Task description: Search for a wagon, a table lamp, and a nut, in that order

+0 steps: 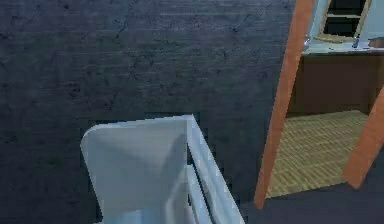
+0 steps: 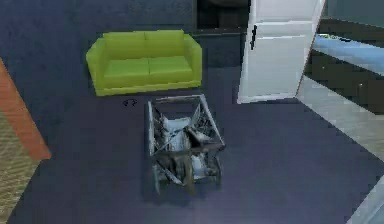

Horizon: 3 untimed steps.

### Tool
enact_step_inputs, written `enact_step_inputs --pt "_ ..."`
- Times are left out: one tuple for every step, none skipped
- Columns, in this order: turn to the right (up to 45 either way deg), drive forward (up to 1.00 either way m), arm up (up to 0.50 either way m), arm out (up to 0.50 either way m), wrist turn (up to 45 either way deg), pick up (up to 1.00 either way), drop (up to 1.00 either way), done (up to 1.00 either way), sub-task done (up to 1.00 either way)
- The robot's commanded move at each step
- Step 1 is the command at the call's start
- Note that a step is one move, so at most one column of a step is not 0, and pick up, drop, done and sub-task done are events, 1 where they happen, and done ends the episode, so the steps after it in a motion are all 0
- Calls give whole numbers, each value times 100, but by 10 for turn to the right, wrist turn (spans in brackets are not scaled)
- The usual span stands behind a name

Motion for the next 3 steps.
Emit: enact_step_inputs --pt "-450 0 0 0 0 0 0 0 0" --pt "-450 0 0 0 0 0 0 0 0" --pt "-120 0 0 0 0 0 0 0 0"
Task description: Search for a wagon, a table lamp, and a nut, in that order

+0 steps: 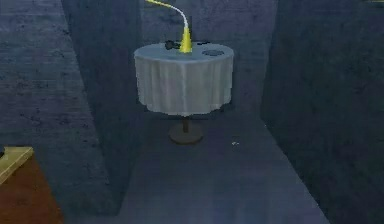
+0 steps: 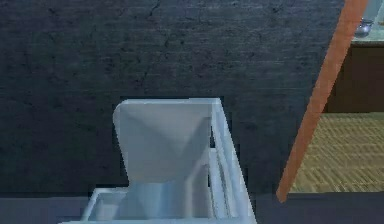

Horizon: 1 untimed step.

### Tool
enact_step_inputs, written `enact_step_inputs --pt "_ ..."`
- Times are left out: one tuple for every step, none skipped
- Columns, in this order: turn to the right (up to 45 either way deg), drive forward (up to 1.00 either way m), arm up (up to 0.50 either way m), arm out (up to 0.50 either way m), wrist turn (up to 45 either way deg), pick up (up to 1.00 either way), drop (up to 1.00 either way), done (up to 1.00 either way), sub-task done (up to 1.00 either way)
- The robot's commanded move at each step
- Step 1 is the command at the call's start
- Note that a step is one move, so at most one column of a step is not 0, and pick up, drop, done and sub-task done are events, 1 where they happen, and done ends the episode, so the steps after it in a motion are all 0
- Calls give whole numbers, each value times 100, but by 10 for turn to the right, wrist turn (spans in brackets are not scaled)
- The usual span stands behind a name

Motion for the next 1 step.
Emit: enact_step_inputs --pt "0 100 0 0 0 0 0 0 0"
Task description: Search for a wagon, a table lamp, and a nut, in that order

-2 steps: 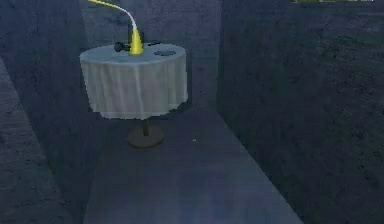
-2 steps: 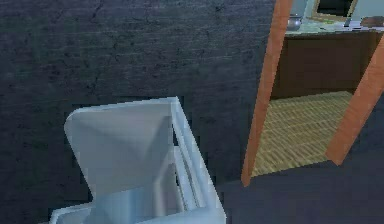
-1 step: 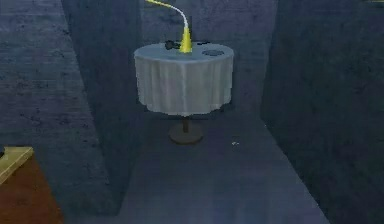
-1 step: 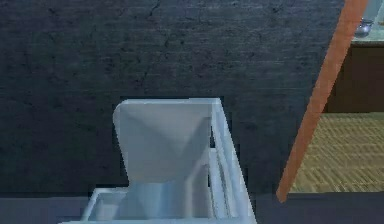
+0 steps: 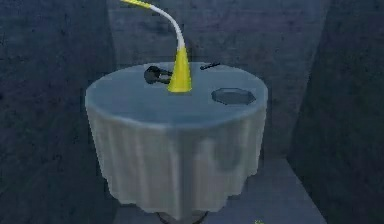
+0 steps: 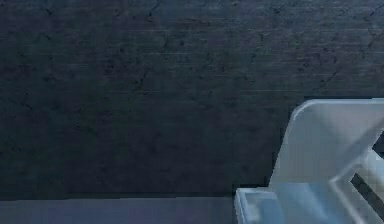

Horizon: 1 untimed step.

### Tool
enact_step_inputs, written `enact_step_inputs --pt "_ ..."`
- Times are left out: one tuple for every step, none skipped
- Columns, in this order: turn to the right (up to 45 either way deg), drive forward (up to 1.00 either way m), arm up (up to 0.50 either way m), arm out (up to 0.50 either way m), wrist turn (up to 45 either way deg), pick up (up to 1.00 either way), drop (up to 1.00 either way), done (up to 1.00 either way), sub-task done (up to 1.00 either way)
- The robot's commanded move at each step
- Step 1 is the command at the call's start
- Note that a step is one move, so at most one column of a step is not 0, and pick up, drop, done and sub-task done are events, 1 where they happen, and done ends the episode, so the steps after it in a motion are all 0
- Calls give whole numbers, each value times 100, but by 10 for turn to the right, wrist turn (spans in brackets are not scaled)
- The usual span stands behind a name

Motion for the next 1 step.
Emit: enact_step_inputs --pt "-30 0 0 0 0 0 0 0 0"
